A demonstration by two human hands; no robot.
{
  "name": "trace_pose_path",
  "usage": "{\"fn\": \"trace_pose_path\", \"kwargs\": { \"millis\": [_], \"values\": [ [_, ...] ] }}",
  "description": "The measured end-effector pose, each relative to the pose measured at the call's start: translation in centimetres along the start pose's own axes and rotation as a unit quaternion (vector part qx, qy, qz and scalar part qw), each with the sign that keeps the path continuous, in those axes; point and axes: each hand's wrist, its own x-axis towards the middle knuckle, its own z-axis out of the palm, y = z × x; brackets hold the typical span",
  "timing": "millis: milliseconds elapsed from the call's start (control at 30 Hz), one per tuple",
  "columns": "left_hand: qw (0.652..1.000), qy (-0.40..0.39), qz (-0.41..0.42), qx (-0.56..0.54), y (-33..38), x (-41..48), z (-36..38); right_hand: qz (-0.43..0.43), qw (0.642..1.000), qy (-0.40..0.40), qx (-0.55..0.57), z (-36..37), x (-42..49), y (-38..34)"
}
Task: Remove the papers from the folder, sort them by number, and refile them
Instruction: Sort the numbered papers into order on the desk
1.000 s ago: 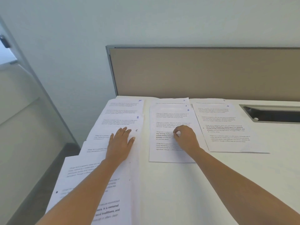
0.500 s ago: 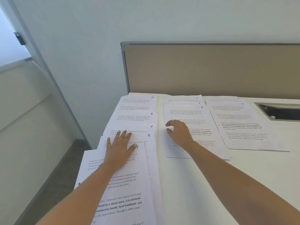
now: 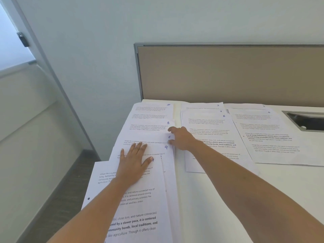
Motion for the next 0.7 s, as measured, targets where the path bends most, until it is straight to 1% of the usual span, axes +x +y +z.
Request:
{"fn": "trace_pose_path", "kwargs": {
  "millis": [100, 167, 267, 433, 567, 633, 700],
  "values": [
    [1.0, -0.005, -0.001, 0.003, -0.1, 0.1, 0.1, 0.01, 0.999, 0.009, 0.046, 0.1, 0.3, 0.0],
    [1.0, -0.005, -0.002, 0.005, -0.1, 0.1, 0.1, 0.028, 0.992, 0.035, 0.114, 0.2, 0.4, 0.1],
    [1.0, -0.005, -0.004, 0.003, -0.1, 0.1, 0.0, 0.073, 0.965, 0.077, 0.241, 0.5, 0.4, 0.1],
    [1.0, -0.006, -0.01, 0.004, -0.4, 0.0, -0.1, 0.117, 0.929, 0.127, 0.328, -0.4, 0.2, 0.5],
    [1.0, -0.001, -0.016, -0.002, -1.0, -0.2, -0.2, 0.166, 0.874, 0.194, 0.414, -2.3, 0.1, 1.7],
    [1.0, -0.001, -0.016, -0.004, -1.1, -0.2, -0.2, 0.19, 0.845, 0.185, 0.464, -2.5, -0.3, 2.1],
    [1.0, -0.004, -0.015, -0.003, -1.0, -0.2, -0.3, 0.195, 0.83, 0.12, 0.509, -2.1, -1.1, 2.1]
  ]
}}
